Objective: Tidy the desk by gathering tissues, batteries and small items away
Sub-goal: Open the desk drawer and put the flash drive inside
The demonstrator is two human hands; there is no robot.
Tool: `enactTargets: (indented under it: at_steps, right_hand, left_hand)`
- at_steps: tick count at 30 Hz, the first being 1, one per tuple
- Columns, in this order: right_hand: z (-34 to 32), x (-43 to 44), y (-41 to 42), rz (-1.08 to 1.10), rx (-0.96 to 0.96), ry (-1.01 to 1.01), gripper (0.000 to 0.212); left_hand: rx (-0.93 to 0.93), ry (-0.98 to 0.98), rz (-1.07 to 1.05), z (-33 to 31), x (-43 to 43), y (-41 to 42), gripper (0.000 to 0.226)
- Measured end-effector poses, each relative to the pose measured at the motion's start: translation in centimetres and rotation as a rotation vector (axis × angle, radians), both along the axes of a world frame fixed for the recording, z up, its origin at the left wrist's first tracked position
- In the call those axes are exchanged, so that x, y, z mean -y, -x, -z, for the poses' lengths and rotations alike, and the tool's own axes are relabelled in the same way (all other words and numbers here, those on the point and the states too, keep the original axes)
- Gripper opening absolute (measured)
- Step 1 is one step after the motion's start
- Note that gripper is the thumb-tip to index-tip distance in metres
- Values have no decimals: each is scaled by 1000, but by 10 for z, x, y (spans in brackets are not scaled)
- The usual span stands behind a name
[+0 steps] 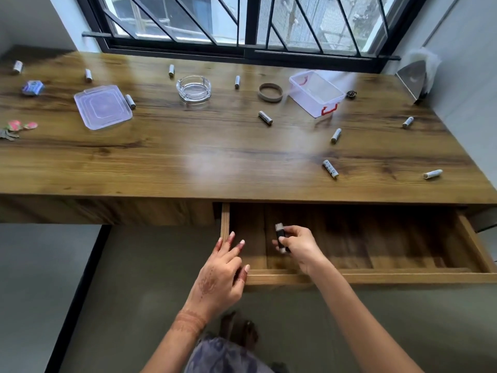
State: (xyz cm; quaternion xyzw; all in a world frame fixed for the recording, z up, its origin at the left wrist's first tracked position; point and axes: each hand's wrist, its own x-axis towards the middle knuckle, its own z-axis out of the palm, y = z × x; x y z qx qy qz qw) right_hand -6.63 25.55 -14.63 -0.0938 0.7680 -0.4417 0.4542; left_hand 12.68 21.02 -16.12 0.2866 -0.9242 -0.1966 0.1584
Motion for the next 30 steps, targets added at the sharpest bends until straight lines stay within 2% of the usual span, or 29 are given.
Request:
enactTargets:
  at_steps: [4, 9, 14, 20, 23, 30]
  right_hand:
    - [20, -5, 4, -53, -14, -135, 37]
    - [32, -9, -7, -157, -31, -224, 30]
    - [43, -6, -22, -199, -166, -249, 11]
    - [46, 1, -26, -203, -253, -285, 19]
    - [47, -1, -23, -222, -300, -280, 15]
    - [47, -4, -20, -296, -518, -249, 22]
  left_hand:
    - [89, 1, 2, 5, -6, 0, 34]
    - [99, -51, -119, 3, -11, 1, 64]
    - [124, -70, -140, 2, -14, 3, 61]
    - [122, -64, -151, 4, -15, 4, 62]
    - [139, -61, -154, 4, -15, 3, 62]
    - [131, -53, -162, 6, -16, 4, 61]
